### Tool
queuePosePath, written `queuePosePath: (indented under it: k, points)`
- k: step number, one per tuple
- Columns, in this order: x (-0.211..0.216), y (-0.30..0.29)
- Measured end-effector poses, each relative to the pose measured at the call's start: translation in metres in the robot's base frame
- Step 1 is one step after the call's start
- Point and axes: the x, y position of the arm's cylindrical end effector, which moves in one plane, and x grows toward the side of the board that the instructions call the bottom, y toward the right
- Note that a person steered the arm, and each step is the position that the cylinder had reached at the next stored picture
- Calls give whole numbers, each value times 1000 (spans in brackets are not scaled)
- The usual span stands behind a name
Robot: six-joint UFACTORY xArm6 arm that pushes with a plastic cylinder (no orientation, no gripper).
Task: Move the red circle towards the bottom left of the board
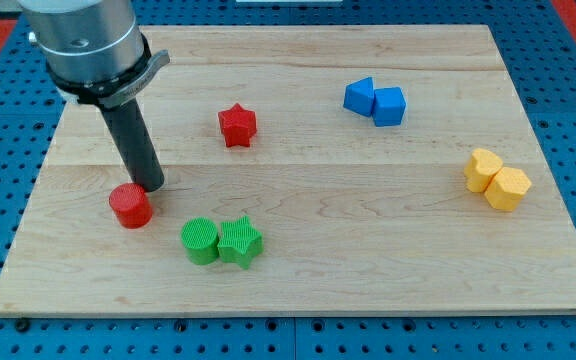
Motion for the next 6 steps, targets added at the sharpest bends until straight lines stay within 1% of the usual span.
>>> queuePosePath:
  k: [1,4,5,6]
  points:
    - [10,0]
    - [13,7]
    - [19,2]
    - [32,-28]
